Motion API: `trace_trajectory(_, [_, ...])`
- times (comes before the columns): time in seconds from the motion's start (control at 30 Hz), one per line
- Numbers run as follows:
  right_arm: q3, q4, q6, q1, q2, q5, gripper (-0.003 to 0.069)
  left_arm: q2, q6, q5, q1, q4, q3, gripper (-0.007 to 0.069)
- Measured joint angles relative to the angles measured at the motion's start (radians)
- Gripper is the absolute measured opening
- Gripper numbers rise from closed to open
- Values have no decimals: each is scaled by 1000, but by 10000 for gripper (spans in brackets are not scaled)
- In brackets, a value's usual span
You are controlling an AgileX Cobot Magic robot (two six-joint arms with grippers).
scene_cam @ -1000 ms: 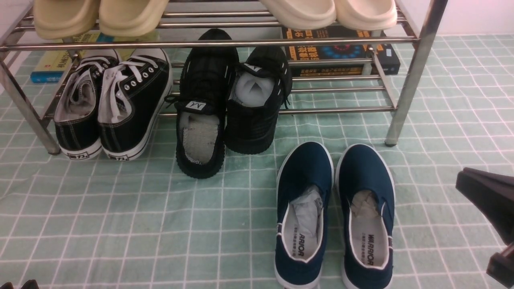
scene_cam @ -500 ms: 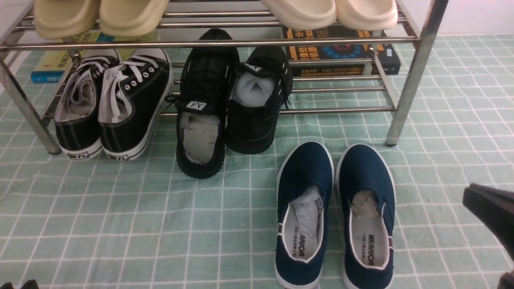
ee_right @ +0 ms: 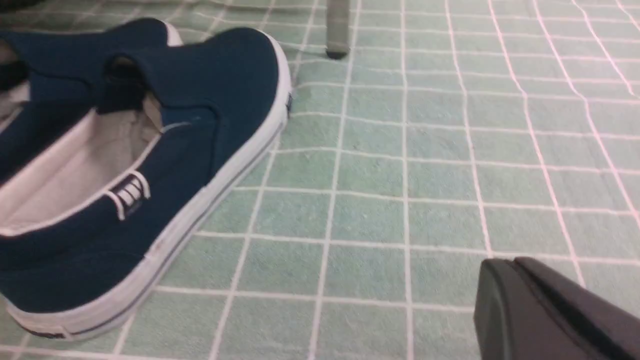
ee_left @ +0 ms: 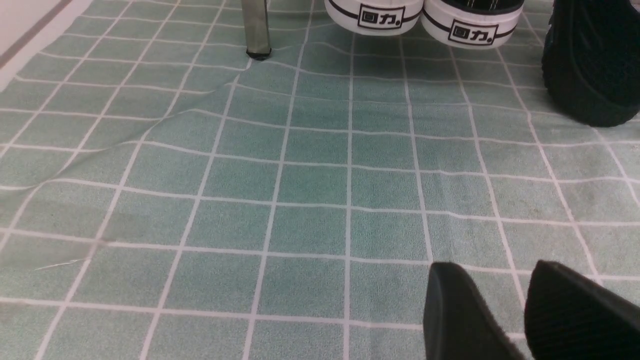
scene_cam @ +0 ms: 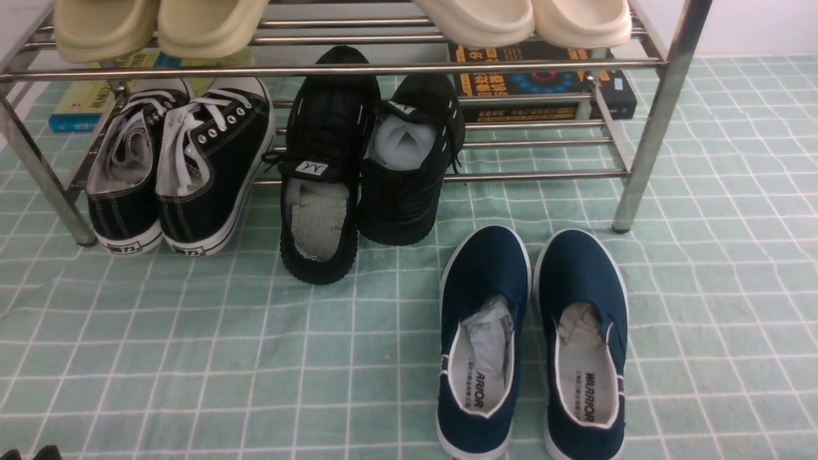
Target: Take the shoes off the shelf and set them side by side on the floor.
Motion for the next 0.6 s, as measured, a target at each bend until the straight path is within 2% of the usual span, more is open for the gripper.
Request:
trace_trajectory(0.3, [16,0,1,-94,-37,-15,13,0,0,0,0,1,0,242])
trace_trajectory(0.6, [16,1,8,-103,-37,-15,17,0,0,0,0,1,0,242])
